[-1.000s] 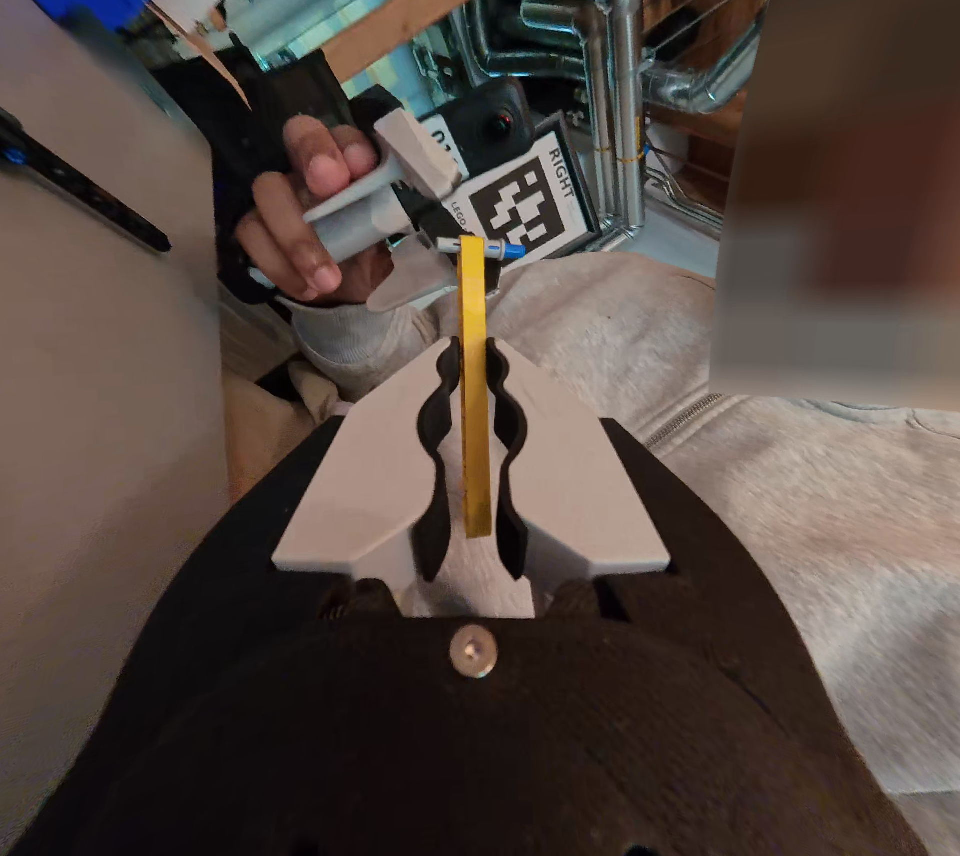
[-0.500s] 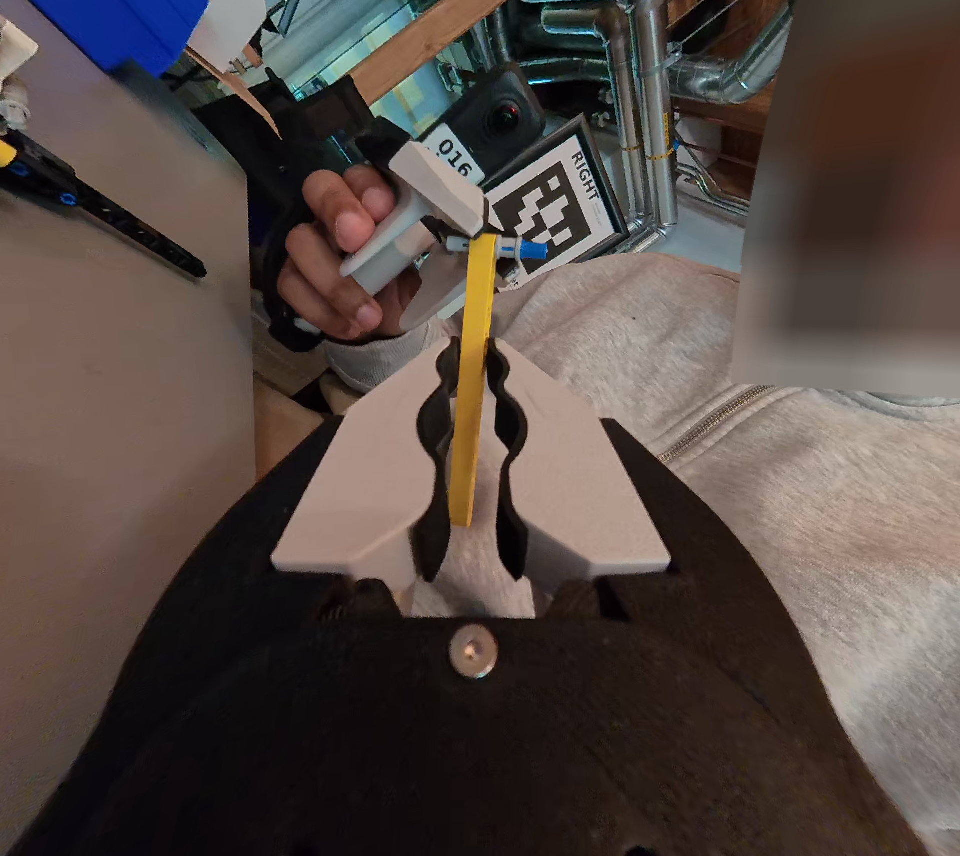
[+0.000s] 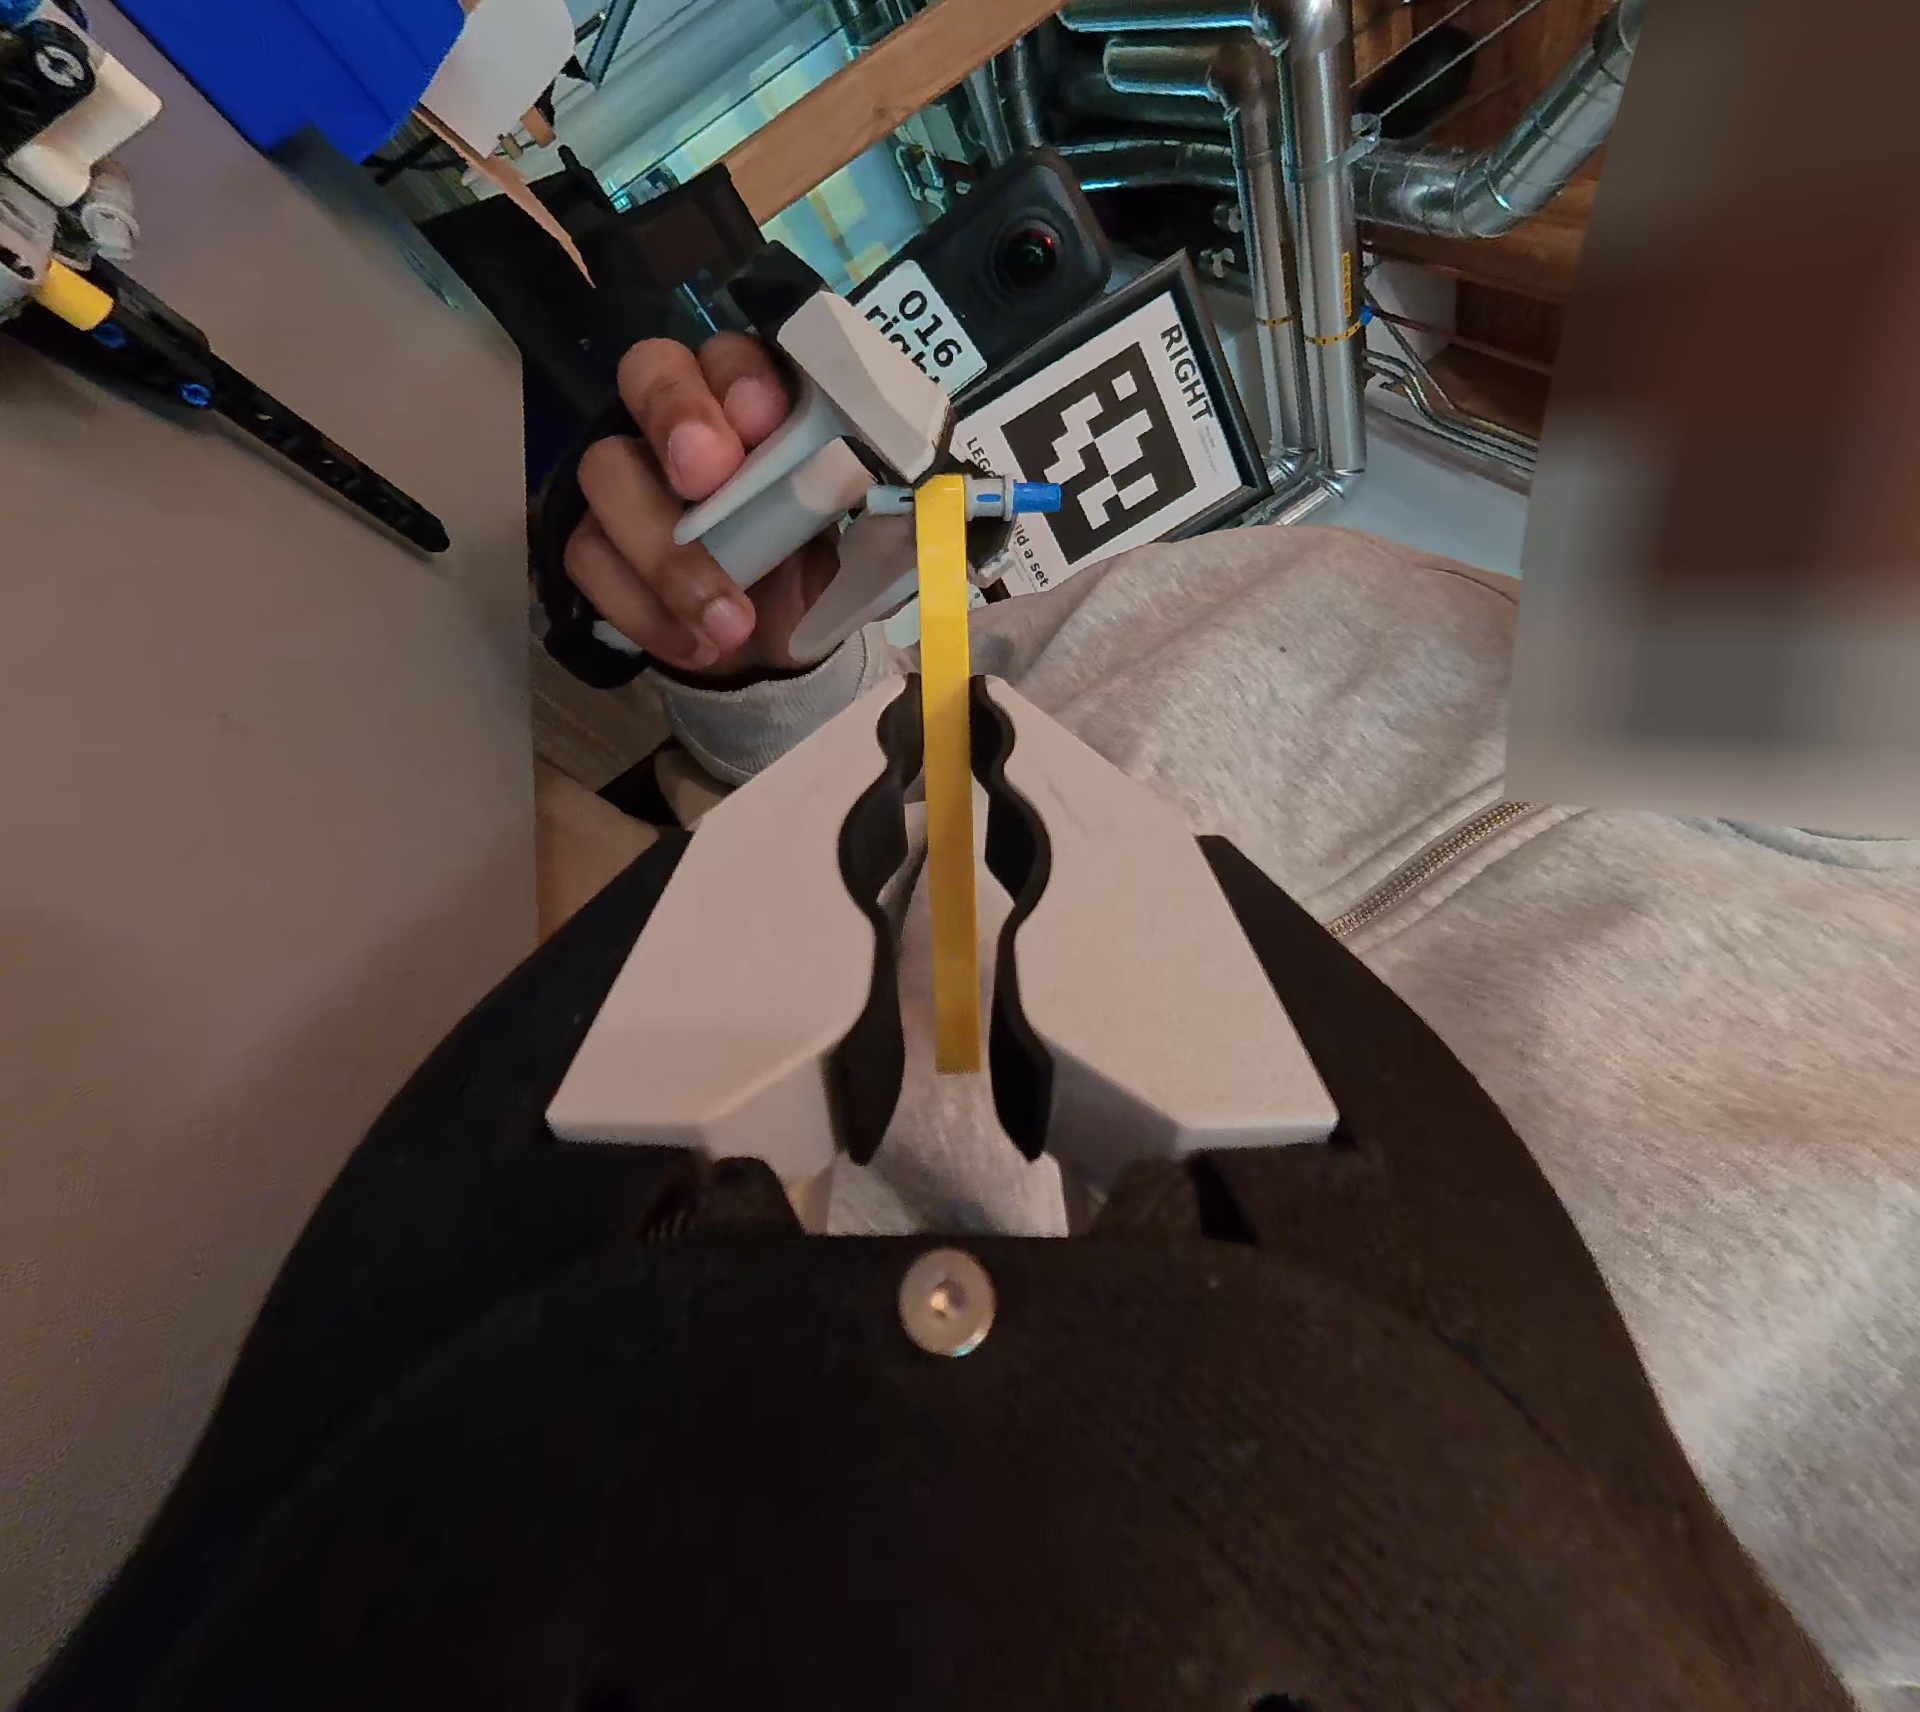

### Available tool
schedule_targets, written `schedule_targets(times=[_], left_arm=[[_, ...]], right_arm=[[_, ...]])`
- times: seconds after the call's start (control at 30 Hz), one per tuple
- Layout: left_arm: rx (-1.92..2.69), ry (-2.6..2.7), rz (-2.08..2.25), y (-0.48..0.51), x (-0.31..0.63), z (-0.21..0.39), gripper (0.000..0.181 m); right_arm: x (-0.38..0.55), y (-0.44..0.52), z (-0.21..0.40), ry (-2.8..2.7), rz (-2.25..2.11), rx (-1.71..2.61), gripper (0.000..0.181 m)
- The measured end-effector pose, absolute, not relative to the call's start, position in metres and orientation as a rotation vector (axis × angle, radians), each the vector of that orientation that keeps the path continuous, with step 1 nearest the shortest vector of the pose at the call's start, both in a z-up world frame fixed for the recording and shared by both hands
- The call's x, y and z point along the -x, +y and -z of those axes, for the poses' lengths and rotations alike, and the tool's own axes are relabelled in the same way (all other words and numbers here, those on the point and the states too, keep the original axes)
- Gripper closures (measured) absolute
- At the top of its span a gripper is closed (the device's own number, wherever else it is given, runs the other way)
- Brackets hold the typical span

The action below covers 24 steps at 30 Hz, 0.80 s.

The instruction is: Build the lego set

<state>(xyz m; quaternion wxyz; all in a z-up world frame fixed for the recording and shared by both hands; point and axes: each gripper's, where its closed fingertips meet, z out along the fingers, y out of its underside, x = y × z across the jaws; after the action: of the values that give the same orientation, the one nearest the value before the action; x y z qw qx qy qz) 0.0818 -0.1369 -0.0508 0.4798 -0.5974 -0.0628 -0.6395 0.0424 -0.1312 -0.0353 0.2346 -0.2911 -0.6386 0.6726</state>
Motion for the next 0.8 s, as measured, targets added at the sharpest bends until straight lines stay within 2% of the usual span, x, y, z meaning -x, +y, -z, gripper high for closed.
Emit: schedule_targets(times=[0.33,0.6,0.8], left_arm=[[1.444,-0.211,1.532,-0.133,-0.071,0.053,0.176],[1.454,-0.292,1.427,-0.128,-0.053,0.057,0.152],[1.532,-0.286,1.329,-0.124,-0.053,0.066,0.157]], right_arm=[[-0.041,-0.125,0.039,-1.771,-1.816,0.819,0.17],[-0.034,-0.107,0.04,-1.724,-1.813,0.921,0.169],[-0.03,-0.102,0.048,-1.744,-1.761,0.965,0.169]])
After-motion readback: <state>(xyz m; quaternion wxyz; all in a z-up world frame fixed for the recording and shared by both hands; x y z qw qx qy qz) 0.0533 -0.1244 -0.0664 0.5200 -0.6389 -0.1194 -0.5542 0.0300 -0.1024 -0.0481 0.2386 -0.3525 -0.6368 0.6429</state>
